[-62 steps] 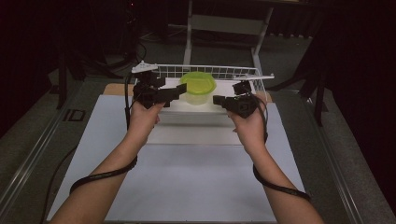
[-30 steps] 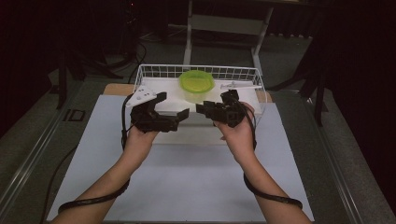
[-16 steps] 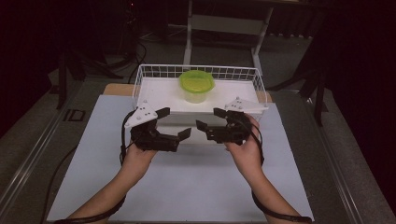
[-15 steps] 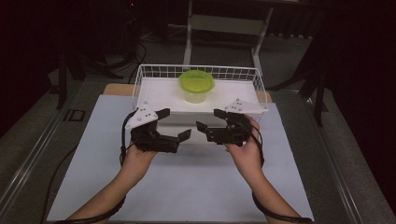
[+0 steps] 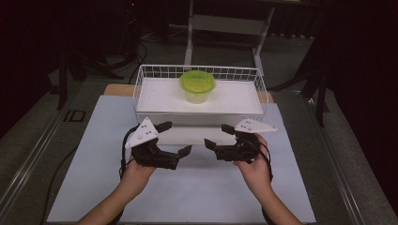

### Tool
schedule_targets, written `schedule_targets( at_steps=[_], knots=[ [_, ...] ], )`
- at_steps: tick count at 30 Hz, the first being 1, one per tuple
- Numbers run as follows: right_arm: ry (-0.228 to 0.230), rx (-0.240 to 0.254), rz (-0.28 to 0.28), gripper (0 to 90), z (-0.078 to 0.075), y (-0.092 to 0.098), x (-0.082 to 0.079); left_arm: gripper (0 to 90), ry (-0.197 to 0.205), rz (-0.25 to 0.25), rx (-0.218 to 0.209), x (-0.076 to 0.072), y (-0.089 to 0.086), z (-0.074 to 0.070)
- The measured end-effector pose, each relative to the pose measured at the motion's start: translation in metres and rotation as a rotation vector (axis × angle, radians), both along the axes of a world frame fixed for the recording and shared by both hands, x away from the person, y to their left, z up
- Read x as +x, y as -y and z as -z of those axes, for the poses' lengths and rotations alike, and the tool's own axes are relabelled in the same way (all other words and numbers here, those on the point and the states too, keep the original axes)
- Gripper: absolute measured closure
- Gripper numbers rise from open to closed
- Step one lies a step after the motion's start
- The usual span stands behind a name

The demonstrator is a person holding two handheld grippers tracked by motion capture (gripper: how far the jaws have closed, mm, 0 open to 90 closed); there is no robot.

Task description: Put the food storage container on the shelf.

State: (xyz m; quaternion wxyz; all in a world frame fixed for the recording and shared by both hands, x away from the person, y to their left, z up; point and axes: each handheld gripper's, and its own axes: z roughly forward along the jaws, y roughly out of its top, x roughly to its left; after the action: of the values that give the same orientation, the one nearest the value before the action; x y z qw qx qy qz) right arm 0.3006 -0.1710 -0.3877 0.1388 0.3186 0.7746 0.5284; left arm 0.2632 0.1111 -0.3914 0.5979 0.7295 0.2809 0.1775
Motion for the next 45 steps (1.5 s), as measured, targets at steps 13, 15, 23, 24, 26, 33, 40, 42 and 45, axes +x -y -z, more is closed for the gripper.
schedule_targets(
  at_steps=[13, 15, 23, 24, 26, 33, 40, 42, 45],
  knots=[
    [-0.018, -0.019, 0.003, 16.1, 0.042, 0.029, -0.022, 2.4, -0.024, 0.036, 0.021, -0.02, 0.003, 0.032],
    [-0.019, -0.021, 0.003, 16.1, 0.044, 0.03, -0.023, 2.4, -0.026, 0.044, 0.036, -0.023, 0.004, 0.037],
    [-0.042, -0.034, -0.009, 16.1, 0.064, 0.044, -0.035, 2.4, -0.054, 0.061, 0.061, -0.032, 0.002, 0.055],
    [-0.047, -0.041, -0.013, 16.1, 0.068, 0.046, -0.039, 2.4, -0.057, 0.062, 0.063, -0.034, 0.002, 0.058],
    [-0.047, -0.042, -0.014, 16.0, 0.069, 0.048, -0.041, 2.4, -0.063, 0.065, 0.074, -0.037, 0.0, 0.063],
    [-0.069, -0.046, -0.023, 16.2, 0.081, 0.057, -0.053, 2.4, -0.08, 0.064, 0.096, -0.044, -0.002, 0.079],
    [-0.02, -0.05, -0.025, 16.4, 0.093, 0.062, -0.06, 2.4, -0.057, 0.075, 0.08, -0.048, -0.006, 0.085],
    [0.002, -0.055, -0.023, 16.4, 0.094, 0.062, -0.063, 2.4, -0.044, 0.072, 0.079, -0.05, -0.007, 0.085],
    [0.036, -0.065, -0.021, 16.4, 0.093, 0.063, -0.065, 2.4, -0.034, 0.077, 0.085, -0.052, -0.007, 0.085]
  ],
)
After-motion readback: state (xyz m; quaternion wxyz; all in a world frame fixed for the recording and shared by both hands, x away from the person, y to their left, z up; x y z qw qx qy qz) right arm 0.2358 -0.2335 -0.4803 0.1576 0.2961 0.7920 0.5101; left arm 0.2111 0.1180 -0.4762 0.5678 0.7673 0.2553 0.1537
